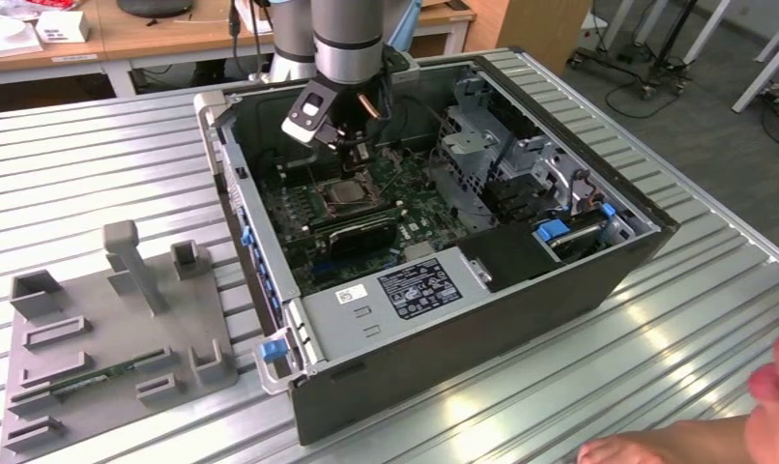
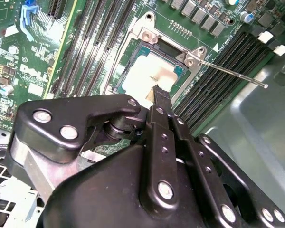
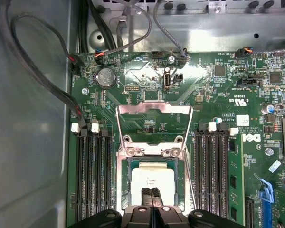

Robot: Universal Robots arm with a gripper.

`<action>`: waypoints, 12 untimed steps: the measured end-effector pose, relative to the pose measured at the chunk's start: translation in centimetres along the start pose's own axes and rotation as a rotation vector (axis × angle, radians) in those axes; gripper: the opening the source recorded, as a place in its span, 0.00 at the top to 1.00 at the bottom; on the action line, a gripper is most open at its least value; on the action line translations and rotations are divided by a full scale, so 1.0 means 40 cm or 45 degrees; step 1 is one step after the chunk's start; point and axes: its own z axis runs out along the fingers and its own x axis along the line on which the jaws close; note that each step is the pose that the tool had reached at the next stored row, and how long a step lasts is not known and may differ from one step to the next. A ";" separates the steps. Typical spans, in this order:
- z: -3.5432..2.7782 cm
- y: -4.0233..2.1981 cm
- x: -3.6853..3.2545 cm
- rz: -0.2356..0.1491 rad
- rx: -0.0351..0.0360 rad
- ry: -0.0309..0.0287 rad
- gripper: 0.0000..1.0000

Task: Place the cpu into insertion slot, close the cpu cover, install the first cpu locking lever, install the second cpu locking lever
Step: 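Place the cpu into insertion slot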

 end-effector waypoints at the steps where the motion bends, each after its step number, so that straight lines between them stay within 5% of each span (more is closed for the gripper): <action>1: 0.000 0.000 0.000 0.000 0.0001 -0.0002 0.89; 12: -0.007 0.002 0.000 0.000 0.0002 -0.0001 0.89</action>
